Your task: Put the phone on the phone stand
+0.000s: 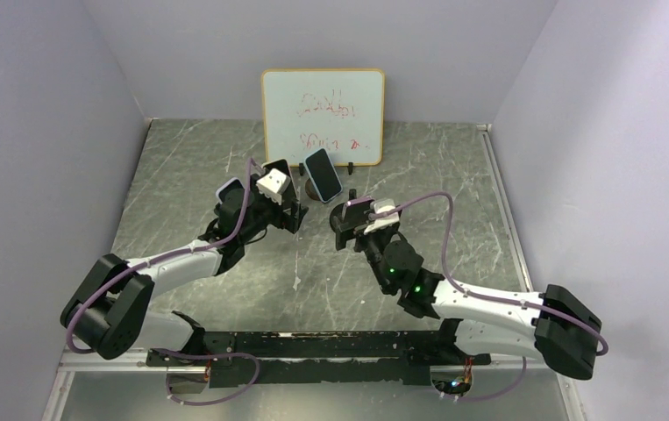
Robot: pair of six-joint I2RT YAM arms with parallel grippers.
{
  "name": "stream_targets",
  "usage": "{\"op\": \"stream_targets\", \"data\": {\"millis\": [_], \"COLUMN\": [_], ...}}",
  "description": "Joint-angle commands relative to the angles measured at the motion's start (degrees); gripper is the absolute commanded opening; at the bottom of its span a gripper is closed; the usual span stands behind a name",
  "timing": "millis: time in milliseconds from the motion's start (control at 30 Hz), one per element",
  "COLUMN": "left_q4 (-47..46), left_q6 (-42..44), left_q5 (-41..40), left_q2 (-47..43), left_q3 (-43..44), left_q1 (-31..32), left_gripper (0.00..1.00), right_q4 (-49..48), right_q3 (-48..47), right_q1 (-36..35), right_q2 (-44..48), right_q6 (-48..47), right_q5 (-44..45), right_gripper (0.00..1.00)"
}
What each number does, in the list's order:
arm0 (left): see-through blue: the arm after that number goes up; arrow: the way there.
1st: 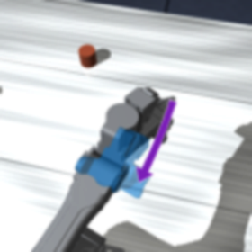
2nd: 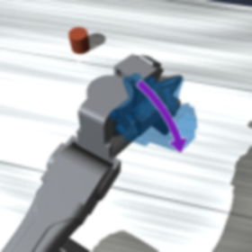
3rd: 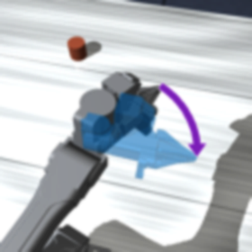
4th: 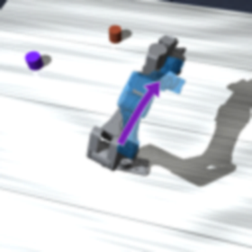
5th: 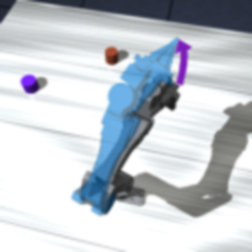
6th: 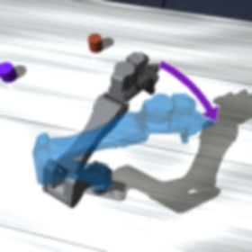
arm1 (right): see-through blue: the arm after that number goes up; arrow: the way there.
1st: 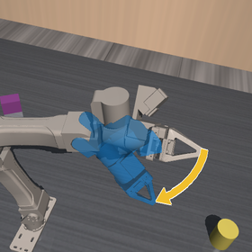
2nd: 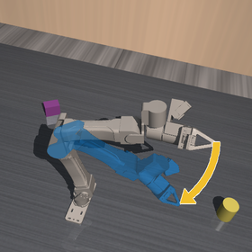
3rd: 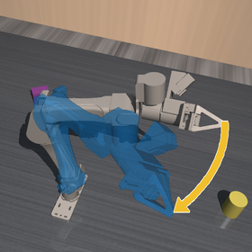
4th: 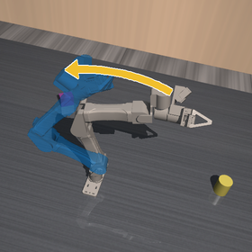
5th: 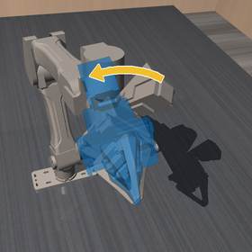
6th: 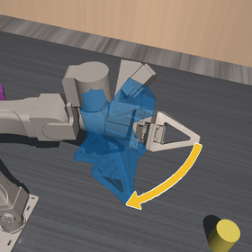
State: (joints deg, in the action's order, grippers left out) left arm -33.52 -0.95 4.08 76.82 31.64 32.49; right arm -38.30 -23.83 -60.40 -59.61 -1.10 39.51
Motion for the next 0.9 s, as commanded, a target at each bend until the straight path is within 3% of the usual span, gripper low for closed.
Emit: {"op": "stream_targets", "data": {"millis": [0, 333, 533, 667, 767, 867], "left_q4": [0.55, 2.32, 3.0, 3.12, 3.02, 3.1], "left_q6": [-0.86, -0.11, 0.01, -0.33, -0.65, -0.65], "left_q5": [-0.04, -0.29, 0.1, 0.69, 1.65, 2.19], "left_q2": [0.17, -0.31, -0.1, 0.43, 0.81, 0.92], "left_q3": [-0.02, 0.35, 0.73, 1.05, 1.27, 1.32], "left_q1": [-0.47, -0.5, -0.55, -0.6, -0.59, -0.66], "left_gripper": [0.98, 0.98, 0.98, 0.98, 0.98, 0.98], "right_q4": [-4.94, -6.58, -4.02, 3.66, 6.12, 12.5], "right_q3": [-2.13, -4.66, 0.72, 3.0, 4.13, 1.22], "right_q1": [-0.25, -0.39, -0.5, -0.29, 1.27, 9.59], "right_q2": [-2.47, -7.39, 3.1, 13.31, 17.84, 16.97], "right_q6": [-0.45, 1.01, 1.02, 1.02, -0.41, 3.71], "right_q5": [2.24, 5.27, 3.96, -1.94, -12.59, -25.72], "right_gripper": [1.0, 1.0, 1.0, 1.0, 1.0, 1.0]}}
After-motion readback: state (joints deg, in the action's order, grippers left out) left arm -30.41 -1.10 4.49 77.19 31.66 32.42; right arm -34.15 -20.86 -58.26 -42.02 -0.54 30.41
